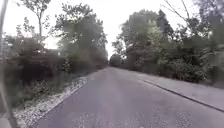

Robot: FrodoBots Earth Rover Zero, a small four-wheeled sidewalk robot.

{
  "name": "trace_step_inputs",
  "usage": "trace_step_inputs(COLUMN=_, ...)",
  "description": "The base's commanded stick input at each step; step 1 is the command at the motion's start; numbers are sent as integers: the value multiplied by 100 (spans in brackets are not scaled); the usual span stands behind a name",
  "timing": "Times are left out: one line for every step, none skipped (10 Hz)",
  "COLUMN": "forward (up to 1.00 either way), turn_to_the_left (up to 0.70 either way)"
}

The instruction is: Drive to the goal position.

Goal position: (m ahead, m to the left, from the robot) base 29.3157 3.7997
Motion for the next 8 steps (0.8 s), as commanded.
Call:
trace_step_inputs(forward=70, turn_to_the_left=1)
trace_step_inputs(forward=70, turn_to_the_left=1)
trace_step_inputs(forward=70, turn_to_the_left=1)
trace_step_inputs(forward=70, turn_to_the_left=1)
trace_step_inputs(forward=70, turn_to_the_left=1)
trace_step_inputs(forward=70, turn_to_the_left=1)
trace_step_inputs(forward=70, turn_to_the_left=1)
trace_step_inputs(forward=70, turn_to_the_left=1)
